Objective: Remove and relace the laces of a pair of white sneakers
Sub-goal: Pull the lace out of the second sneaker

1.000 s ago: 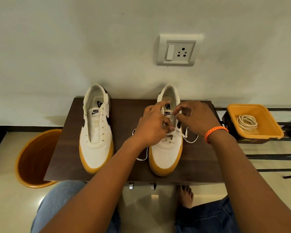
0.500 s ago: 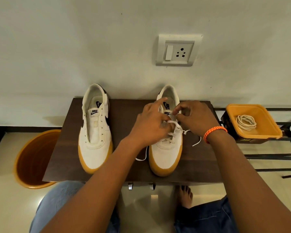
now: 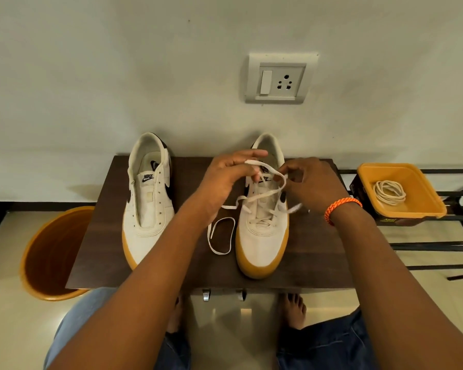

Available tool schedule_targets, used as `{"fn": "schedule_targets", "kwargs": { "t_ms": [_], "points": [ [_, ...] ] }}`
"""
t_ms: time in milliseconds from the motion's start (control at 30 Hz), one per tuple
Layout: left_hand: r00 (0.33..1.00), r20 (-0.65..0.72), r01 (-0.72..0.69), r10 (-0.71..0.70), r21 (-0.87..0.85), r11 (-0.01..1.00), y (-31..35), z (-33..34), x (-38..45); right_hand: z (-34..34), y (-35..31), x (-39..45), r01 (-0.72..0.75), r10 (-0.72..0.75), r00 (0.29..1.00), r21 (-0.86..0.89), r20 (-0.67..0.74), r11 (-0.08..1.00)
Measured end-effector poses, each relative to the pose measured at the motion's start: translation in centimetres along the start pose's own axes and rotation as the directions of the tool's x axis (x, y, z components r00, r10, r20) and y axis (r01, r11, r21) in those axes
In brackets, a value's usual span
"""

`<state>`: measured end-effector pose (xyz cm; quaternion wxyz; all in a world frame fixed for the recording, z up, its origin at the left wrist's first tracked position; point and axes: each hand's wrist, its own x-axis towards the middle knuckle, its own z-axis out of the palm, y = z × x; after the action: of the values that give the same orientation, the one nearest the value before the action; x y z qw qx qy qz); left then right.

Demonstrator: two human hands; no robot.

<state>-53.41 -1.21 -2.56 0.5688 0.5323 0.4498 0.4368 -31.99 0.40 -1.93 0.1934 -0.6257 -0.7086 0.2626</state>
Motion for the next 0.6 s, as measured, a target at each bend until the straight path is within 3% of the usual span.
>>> {"fn": "schedule_targets", "kwargs": {
  "t_ms": [67, 100, 167, 200, 433, 600],
  "points": [
    [0.997, -0.07, -0.029, 0.036, 0.11, 0.994, -0.2, 0.2, 0.1, 0.1, 0.0, 0.0, 0.01, -0.01, 1.0, -0.009, 0.003, 1.0],
    [0.994, -0.081, -0.048, 0.073, 0.278, 0.959, -0.7, 0.3, 0.3, 0.1, 0.0, 0.0, 0.012, -0.012, 1.0, -0.012, 0.001, 1.0],
    [0.997, -0.004, -0.064, 0.083, 0.601, 0.797, -1.9, 0.8, 0.3, 0.2, -0.1, 0.0, 0.012, -0.012, 1.0, -0.006, -0.001, 1.0],
    [0.997, 0.038, -0.073, 0.065, 0.675, 0.734, -2.3, 1.0, 0.2, 0.1, -0.1, 0.0, 0.014, -0.014, 1.0, -0.004, 0.002, 1.0],
    [0.997, 0.078, -0.072, 0.02, 0.746, 0.662, -2.9, 3.0, -0.5, 0.2, -0.4, -0.1, 0.033, -0.033, 0.999, -0.029, 0.011, 0.999],
    [0.992, 0.1, -0.119, 0.073, 0.619, 0.776, -2.0, 1.7, 0.1, 0.0, -0.1, 0.0, 0.04, -0.04, 0.999, 0.004, 0.011, 0.999]
  ]
}}
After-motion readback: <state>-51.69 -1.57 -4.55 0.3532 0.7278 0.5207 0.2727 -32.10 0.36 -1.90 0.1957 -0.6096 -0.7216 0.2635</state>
